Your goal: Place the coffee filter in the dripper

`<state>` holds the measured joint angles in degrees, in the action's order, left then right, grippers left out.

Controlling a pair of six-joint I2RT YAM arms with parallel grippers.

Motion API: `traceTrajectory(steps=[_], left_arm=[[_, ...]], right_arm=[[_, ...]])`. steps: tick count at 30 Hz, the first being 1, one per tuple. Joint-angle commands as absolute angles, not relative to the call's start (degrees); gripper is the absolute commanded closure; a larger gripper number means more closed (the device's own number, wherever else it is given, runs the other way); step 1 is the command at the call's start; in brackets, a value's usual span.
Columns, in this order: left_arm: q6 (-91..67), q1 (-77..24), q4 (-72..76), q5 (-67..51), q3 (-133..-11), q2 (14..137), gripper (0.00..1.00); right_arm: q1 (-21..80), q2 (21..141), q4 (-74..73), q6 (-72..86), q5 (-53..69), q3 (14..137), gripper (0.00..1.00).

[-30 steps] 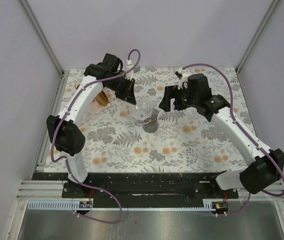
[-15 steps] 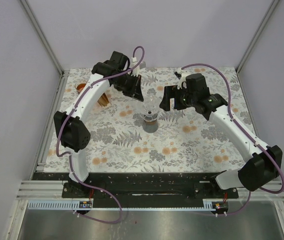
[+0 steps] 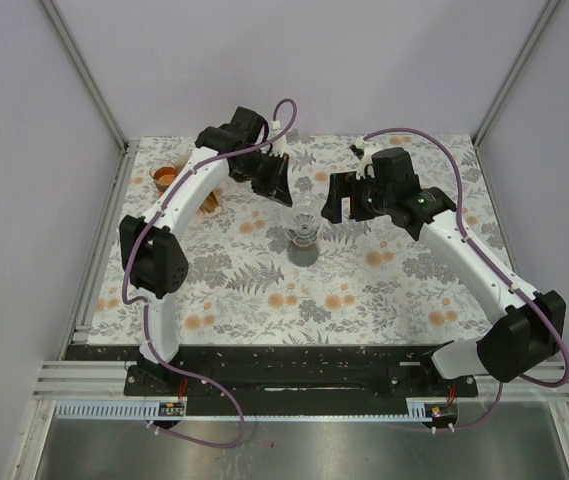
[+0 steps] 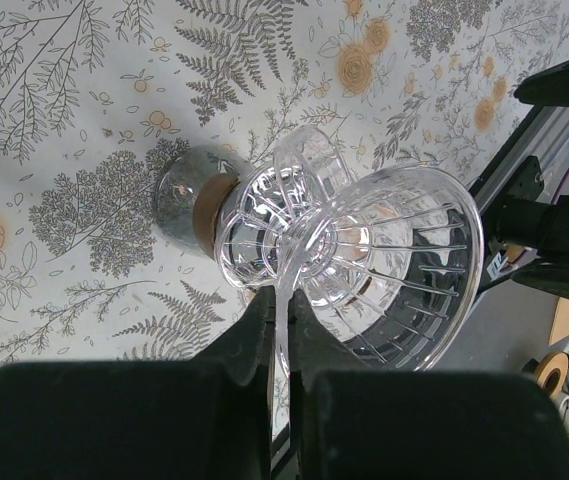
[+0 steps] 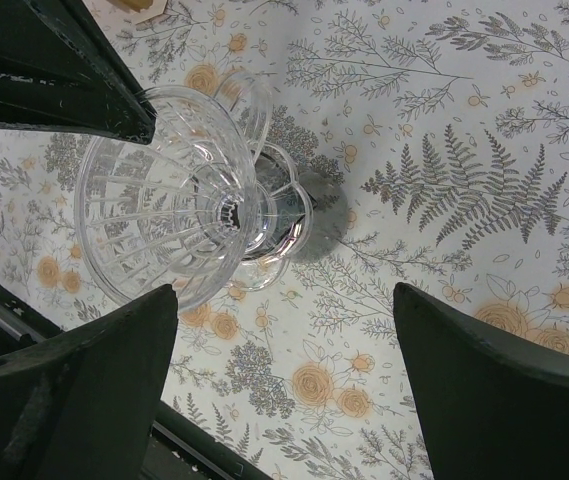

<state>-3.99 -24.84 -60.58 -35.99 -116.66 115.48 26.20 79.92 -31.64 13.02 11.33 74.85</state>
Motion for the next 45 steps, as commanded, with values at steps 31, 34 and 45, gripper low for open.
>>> traceTrajectory(steps=[31,34,45], left_arm=[[3.3,-9.3,-37.1,-1.6,-101.3,97.3,0.46],[3.3,-8.2,-32.7,3.8,-100.4,98.5,0.59],[2.1,-5.5,-35.8,7.4,-110.6,113.5,0.75]], right_arm=[[25.9,73.7,-32.5,9.9,5.0,74.5,0.04],[25.9,74.0,-32.4,9.2,5.2,74.1,0.04],[25.8,72.0,-32.5,7.2,3.9,71.7,0.02]])
